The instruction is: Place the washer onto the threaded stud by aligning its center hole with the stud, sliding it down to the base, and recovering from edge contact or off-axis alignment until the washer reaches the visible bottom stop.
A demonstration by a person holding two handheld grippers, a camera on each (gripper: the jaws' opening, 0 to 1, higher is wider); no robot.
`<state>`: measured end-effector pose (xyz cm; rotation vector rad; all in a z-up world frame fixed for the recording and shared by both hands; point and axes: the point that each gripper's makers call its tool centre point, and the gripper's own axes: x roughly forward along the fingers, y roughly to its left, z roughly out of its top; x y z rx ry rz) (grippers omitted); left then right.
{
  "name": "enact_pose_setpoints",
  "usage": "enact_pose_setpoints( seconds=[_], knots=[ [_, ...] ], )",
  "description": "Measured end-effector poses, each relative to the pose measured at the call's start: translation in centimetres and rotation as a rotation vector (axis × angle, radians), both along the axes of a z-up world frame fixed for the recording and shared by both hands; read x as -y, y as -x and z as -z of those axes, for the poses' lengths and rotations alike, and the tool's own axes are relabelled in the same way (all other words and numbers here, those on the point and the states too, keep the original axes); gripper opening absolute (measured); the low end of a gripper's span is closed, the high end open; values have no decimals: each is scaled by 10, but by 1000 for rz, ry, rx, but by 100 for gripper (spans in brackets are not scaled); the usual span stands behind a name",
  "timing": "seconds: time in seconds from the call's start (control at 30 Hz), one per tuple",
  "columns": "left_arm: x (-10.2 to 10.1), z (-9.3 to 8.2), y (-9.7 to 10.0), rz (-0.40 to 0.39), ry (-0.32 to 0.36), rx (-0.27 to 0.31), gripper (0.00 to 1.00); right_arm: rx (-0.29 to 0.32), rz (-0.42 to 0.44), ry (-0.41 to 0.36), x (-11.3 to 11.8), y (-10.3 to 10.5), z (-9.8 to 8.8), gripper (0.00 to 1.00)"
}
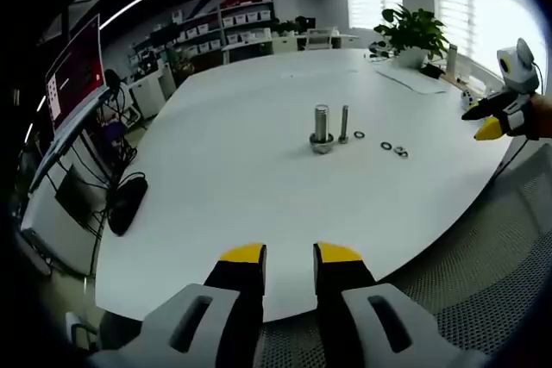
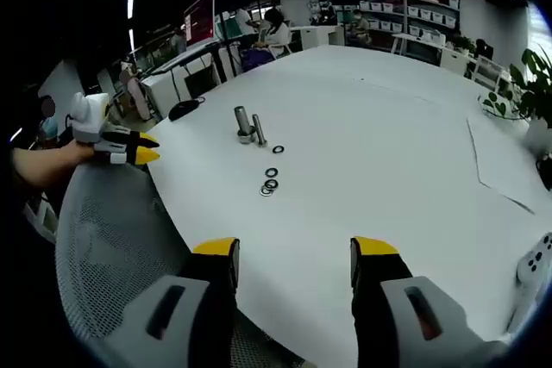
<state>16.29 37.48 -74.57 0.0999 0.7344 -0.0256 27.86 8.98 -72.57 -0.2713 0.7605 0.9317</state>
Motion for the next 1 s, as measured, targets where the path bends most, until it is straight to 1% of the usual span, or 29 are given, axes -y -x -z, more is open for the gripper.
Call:
enact_pose_setpoints(
  seconds=[0.1,0.13,0.17,0.2,0.23,0.27,0.33,0.4,0.47,0.53,0.57,0.6,0.7,0.83,0.87,0.9,0.93,1.0],
  knots=[
    [0,1,1,3,-10,-11,20,15,-64,27,-10,-13,-4,53],
    [0,1,1,2,-9,-10,20,24,-103,1,-20,-16,-10,53],
    [-1,1,1,3,-10,-9,20,16,-122,-31,-28,-17,-15,53],
    [0,2,1,12,-13,-11,20,-19,-132,-54,-35,-17,-19,53],
    [0,3,1,16,-18,-16,20,-19,-128,-45,-37,-21,-20,53],
    [0,3,1,15,-17,-18,20,-20,-144,-39,-41,-24,-20,53],
    [0,3,1,14,-15,-18,20,-35,-178,-36,-48,-25,-19,52],
    [-1,4,1,17,-23,-21,19,-48,-237,-23,-55,-22,-15,50],
    [0,5,2,14,-14,-27,16,-44,-250,10,-58,-24,-8,49],
    [-1,3,1,17,-19,-19,16,-57,-280,44,-57,-23,0,48],
    [-1,3,1,16,-17,-15,16,-73,-297,51,-59,-22,3,47],
    [-1,3,1,14,-16,-16,15,-84,-300,51,-60,-22,4,46],
    [-2,4,2,9,-20,-24,13,-107,-313,66,-62,-23,9,45],
    [-3,5,2,6,-21,-27,12,-114,-339,97,-66,-26,16,45],
    [-2,5,2,6,-20,-29,12,-112,-352,104,-68,-26,18,45],
    [-2,5,2,8,-21,-29,12,-125,-381,103,-70,-25,19,45],
    [-2,5,1,8,-21,-27,12,-150,-383,93,-73,-23,20,44],
    [-3,1,0,2,-16,-6,9,-151,-382,96,-78,-25,21,42]
  ],
)
